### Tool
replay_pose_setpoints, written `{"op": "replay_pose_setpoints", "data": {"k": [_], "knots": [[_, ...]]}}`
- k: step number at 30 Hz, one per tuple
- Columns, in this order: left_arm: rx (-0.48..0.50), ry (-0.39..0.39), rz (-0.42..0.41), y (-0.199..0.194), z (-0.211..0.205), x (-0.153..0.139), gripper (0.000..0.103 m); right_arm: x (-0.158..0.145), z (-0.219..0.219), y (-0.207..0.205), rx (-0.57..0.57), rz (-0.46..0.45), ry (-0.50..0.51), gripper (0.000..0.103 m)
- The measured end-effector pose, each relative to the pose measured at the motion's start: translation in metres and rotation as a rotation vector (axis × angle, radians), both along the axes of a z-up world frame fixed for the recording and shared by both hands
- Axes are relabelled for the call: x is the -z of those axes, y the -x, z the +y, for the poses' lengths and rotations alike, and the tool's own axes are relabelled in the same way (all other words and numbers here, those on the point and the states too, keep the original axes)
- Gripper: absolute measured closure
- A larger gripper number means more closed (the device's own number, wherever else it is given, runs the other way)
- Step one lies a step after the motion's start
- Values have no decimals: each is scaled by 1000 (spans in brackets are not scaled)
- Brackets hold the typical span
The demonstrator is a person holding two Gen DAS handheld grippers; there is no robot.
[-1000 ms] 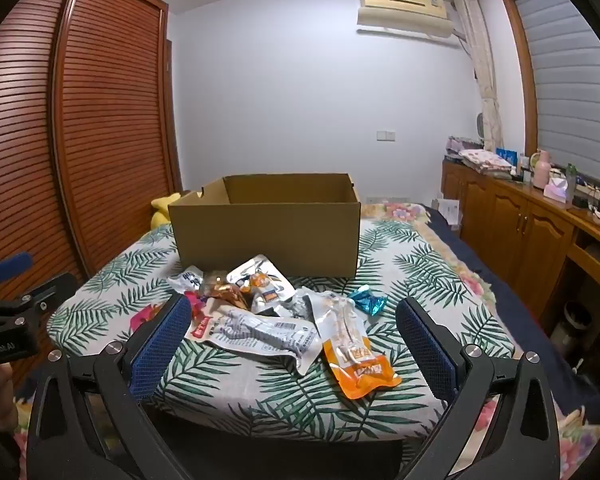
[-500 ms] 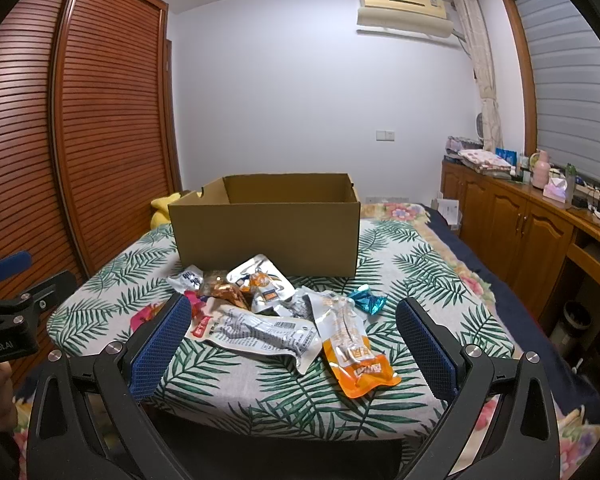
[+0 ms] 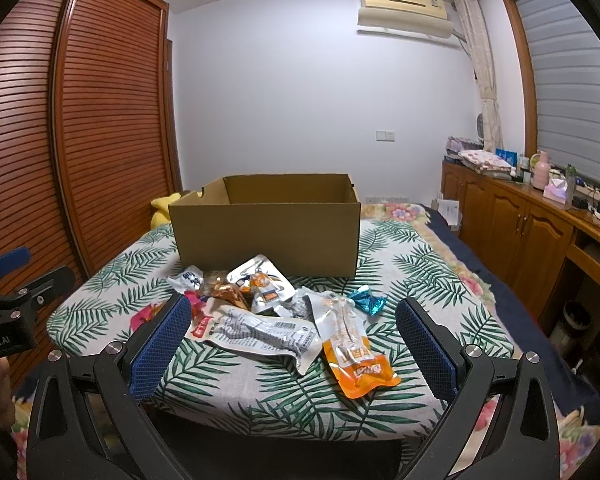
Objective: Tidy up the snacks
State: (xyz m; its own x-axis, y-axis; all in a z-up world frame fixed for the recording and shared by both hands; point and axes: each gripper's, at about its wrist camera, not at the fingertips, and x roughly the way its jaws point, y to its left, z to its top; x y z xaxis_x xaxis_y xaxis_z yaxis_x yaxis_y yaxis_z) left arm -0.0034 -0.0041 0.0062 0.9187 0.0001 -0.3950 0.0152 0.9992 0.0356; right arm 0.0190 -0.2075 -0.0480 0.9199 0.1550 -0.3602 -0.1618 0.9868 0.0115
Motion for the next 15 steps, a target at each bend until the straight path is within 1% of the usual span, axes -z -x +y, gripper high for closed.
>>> {"op": "replay_pose_setpoints", "data": {"k": [15], "knots": [[1,2,-2,-1,2,-5,0,-2,2,2,-2,-1,3,0]]}}
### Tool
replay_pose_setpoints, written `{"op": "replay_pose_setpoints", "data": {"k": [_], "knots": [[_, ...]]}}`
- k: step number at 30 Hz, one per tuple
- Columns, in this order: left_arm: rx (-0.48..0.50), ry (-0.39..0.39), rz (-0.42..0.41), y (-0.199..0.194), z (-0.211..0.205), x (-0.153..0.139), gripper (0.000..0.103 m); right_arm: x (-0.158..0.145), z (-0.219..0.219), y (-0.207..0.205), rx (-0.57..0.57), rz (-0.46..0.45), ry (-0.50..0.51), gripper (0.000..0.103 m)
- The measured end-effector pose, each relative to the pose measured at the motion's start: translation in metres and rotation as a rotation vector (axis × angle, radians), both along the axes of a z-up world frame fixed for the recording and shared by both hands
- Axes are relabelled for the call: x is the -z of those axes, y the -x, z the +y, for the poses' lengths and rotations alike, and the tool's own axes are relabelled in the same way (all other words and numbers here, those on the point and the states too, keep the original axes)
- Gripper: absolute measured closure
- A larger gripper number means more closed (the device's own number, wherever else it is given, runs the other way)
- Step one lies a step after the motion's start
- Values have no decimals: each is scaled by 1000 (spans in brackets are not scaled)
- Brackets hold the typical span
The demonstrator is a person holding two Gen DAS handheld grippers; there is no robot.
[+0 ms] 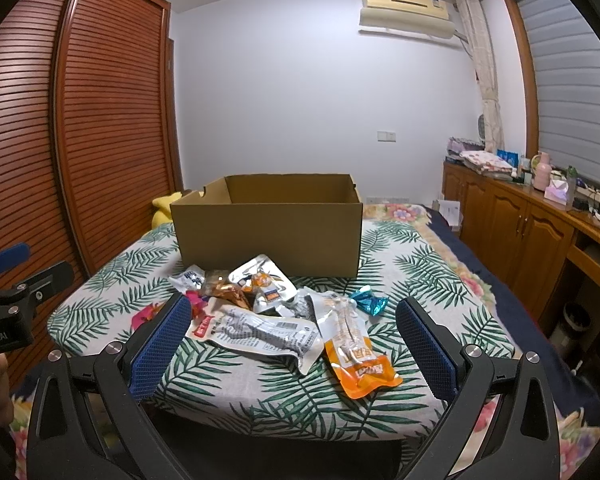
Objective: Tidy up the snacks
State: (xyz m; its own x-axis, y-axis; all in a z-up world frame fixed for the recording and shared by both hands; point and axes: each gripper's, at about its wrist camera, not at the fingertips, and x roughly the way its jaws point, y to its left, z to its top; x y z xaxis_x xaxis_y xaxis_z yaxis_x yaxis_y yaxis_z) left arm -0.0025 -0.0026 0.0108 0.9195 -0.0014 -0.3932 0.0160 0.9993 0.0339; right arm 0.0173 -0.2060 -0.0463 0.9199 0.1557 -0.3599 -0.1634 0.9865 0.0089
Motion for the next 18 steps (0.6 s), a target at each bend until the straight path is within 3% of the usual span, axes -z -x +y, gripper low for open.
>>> {"op": "replay_pose_setpoints", "data": {"k": [18], "knots": [[3,6,13,2,0,5,0,2,-1,0,-1,5,1,0]]}}
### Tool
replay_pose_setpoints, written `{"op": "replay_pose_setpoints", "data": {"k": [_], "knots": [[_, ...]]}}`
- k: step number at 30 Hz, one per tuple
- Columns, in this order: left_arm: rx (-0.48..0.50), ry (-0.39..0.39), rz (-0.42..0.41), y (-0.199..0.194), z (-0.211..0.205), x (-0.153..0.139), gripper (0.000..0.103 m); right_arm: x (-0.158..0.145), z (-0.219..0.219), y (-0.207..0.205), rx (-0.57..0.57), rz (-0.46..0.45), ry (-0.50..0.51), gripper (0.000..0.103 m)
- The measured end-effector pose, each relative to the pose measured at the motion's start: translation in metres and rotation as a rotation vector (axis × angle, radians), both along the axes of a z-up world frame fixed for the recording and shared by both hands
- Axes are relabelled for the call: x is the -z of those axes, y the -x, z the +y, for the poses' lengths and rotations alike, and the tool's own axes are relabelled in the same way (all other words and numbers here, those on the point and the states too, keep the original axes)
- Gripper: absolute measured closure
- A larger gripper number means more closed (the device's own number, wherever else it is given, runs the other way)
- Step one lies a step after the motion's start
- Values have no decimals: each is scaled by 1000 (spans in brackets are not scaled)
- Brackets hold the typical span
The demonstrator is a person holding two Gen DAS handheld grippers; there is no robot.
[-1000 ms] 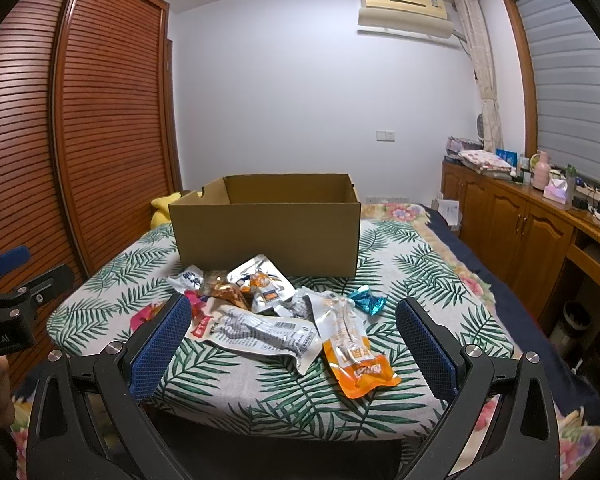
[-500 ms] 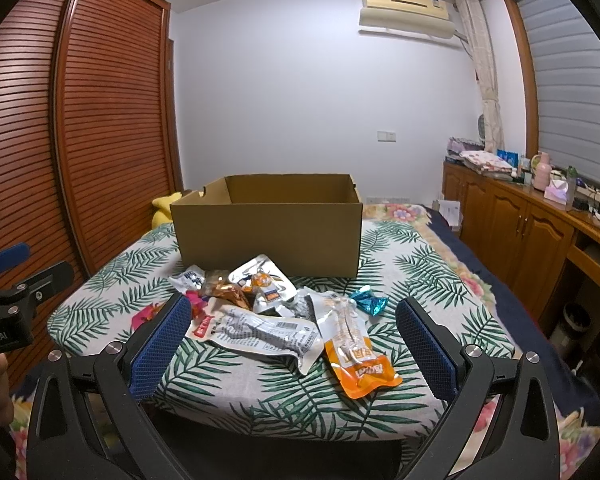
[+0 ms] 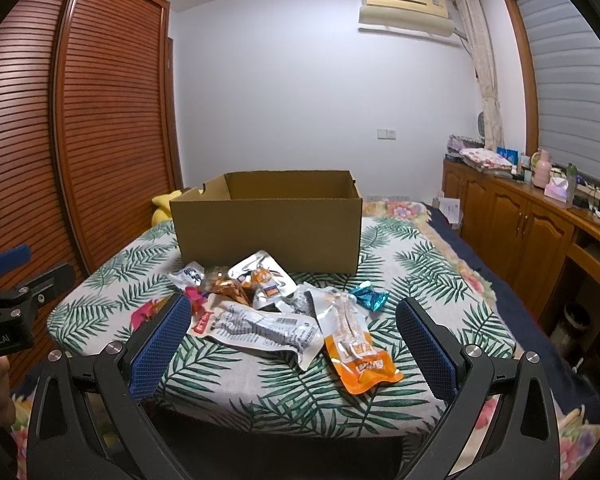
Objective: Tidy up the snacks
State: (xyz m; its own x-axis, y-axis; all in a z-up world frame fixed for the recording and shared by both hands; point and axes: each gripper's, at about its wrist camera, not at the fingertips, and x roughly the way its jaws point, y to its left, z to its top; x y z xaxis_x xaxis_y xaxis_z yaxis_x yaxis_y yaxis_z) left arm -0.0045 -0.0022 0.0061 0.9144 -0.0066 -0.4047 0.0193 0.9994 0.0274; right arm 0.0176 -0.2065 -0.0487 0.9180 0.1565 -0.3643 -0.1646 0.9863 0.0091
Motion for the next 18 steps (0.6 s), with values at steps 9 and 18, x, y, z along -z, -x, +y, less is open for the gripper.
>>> {"op": "replay_pose_setpoints", "data": {"k": [9,18], "knots": [[7,21,49,-10,4,18,0,16,0,-5,-20,43,5,0],[23,19,116,-38,7,35,1,30,-5,-25,-50,102,32,0]]}}
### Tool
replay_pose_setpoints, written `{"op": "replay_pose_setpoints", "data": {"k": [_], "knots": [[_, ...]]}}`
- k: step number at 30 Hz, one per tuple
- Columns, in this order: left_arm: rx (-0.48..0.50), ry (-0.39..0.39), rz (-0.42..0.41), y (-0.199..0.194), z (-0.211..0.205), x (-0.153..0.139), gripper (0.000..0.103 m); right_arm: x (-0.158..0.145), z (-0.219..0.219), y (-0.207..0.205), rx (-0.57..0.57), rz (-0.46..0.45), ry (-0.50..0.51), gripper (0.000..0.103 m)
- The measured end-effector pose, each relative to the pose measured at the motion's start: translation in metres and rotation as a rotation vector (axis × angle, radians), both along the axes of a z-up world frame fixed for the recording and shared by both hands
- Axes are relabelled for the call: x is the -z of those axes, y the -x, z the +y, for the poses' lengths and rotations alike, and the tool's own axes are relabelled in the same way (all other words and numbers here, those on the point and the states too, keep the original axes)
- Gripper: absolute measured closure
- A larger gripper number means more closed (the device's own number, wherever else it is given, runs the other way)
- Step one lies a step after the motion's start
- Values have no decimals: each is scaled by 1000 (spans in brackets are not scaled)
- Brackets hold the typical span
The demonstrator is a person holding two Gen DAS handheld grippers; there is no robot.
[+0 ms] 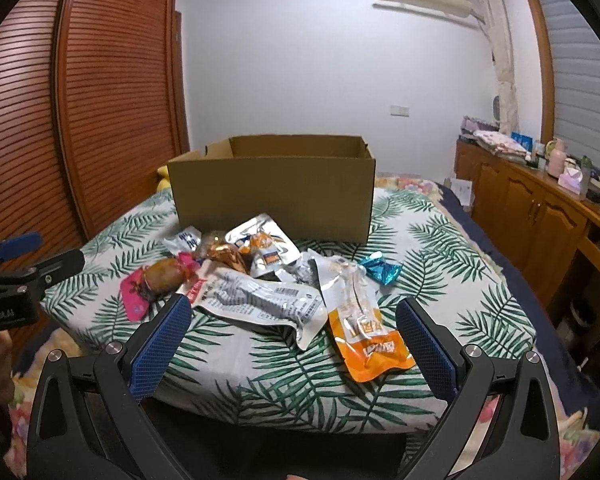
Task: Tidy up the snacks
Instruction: 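Grasp the pink jelly pack with the left tool while the right tool grasps the orange-white sausage pack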
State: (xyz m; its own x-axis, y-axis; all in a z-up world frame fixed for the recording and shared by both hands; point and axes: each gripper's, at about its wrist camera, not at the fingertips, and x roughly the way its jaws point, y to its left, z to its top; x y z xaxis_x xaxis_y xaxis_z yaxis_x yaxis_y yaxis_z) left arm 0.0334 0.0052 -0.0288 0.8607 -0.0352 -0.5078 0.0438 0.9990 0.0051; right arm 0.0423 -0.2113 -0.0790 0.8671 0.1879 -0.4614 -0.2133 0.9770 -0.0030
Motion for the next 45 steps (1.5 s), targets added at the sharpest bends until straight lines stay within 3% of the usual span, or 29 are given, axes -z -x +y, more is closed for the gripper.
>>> {"op": "replay_pose_setpoints", "data": {"k": [8,19,25,31,34,40,45], "knots": [[76,-7,68,-35,-2,16,2,12,-14,-33,-45,70,42,1],[164,14,243,-93,-1,43,9,34,-35,-85,-135,255,55,6],[240,57,307,-114,-1,52,19,43,-40,-95,-141,289,50,6],[258,45,343,-128,-1,58,41,47,-40,-102,-157,312,48,6],[280,63,355,-134,3,59,42,47,-39,-103,-160,316,48,6],[323,-12,384,-140,-2,68,41,46,-38,-104,-154,319,51,6],[342,-5,371,-140,3,68,43,47,-37,-105,-152,322,58,6]]}}
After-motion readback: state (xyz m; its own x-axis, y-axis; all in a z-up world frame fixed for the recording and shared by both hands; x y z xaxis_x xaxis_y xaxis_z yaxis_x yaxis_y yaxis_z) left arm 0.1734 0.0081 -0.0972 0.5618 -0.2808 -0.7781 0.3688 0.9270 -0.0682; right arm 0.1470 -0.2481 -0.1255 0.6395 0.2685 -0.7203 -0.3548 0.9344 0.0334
